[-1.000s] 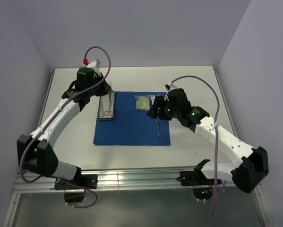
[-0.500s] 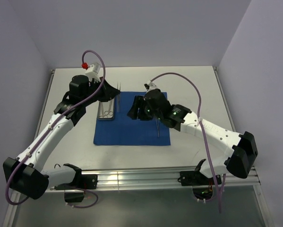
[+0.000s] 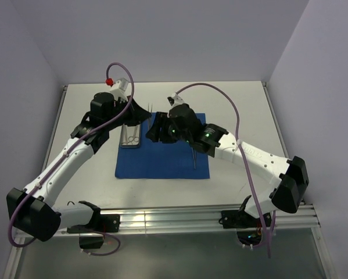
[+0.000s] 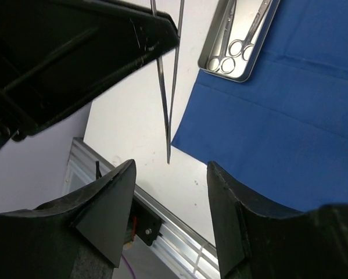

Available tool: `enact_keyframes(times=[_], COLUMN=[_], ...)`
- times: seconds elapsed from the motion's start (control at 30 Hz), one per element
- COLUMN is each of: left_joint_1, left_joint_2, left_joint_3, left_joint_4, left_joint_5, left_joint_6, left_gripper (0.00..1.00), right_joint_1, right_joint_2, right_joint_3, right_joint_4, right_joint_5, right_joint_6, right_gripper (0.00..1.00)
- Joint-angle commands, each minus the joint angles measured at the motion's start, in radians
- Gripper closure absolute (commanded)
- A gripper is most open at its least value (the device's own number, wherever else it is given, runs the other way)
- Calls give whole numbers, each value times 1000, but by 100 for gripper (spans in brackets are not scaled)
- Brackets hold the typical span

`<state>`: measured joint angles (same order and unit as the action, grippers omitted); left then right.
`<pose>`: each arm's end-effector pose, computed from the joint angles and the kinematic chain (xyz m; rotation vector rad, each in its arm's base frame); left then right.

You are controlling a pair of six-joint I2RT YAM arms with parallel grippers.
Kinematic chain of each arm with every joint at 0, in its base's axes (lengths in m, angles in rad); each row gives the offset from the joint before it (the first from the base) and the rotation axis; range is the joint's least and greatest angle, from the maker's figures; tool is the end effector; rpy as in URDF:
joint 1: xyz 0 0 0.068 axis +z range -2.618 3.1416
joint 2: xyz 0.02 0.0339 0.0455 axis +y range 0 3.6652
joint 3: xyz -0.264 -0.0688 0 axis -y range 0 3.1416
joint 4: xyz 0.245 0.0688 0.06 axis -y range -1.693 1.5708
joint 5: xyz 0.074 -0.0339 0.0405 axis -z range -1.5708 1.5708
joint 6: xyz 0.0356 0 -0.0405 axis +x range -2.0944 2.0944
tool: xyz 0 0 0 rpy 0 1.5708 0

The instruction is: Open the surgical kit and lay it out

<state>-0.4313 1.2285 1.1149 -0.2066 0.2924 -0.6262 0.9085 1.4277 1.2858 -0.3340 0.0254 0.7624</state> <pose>0.2539 -0.1281 0.3600 0.0169 2.0031 -0.9787 0.2041 0.2603 0.3493 -0.1438 2.1993 0.9776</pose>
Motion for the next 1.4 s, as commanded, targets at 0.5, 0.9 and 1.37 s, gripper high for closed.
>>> enact_keyframes(times=[0.5,0.9,1.37], left_joint_1=[-29,-21,285], left_joint_2=[-21,-17,75], left_joint_3=[16,83,267], left_joint_4=[16,-71,-292], left_joint_5=[11,-139,-56], left_joint_6=[-4,11,62], left_gripper=[100,1,1], right_joint_1=[9,9,7], right_joint_2=[80,11,-21], right_joint_3=[121,15,-306], right_joint_4=[-30,-69,-322], right_joint_5=[15,80,91], right_joint_6=[9,12,66], right_gripper=[81,100,100])
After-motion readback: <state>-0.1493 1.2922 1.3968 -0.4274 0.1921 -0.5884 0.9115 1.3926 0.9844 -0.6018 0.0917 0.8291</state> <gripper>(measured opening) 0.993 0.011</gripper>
